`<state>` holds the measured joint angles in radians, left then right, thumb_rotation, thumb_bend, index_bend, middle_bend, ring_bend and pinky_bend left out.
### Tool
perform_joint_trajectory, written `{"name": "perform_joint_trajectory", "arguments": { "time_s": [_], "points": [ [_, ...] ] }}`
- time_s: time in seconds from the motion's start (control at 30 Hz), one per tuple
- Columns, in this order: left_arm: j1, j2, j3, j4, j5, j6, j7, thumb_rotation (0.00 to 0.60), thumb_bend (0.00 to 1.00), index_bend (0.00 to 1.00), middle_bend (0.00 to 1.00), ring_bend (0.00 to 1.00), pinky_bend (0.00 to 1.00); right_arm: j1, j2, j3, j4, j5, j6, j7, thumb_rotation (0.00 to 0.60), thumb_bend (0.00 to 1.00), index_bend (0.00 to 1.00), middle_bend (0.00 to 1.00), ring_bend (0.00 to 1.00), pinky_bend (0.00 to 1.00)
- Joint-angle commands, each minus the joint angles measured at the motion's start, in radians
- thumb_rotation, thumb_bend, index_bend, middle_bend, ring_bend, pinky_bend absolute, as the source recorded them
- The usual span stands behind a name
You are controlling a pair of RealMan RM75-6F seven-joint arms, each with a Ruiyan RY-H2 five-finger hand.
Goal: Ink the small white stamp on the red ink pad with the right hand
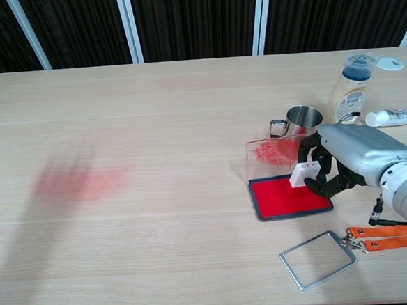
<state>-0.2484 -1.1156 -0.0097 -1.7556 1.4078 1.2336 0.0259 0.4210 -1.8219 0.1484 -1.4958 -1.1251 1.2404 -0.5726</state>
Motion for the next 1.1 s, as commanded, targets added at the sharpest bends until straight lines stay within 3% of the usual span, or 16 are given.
{"name": "perform_joint_trajectory", "arguments": {
  "time_s": [0.03,1.1],
  "points": [
    [0.000,0.000,0.000,0.000,0.000,0.000,0.000,0.600,0.01,0.00,0.00,0.00,0.00,0.003,0.002,0.004,-0.008,0.002,0.004,-0.010,0.600,0.60,0.76,0.65,0.49,0.51],
    [-0.003,0.004,0.002,-0.001,0.004,-0.006,-0.010,0.600,0.01,0.00,0.00,0.00,0.00,0.005,-0.067,-0.009,0.066,0.064,-0.008,-0.050,0.600,0.60,0.77,0.66,0.49,0.51]
  ]
}}
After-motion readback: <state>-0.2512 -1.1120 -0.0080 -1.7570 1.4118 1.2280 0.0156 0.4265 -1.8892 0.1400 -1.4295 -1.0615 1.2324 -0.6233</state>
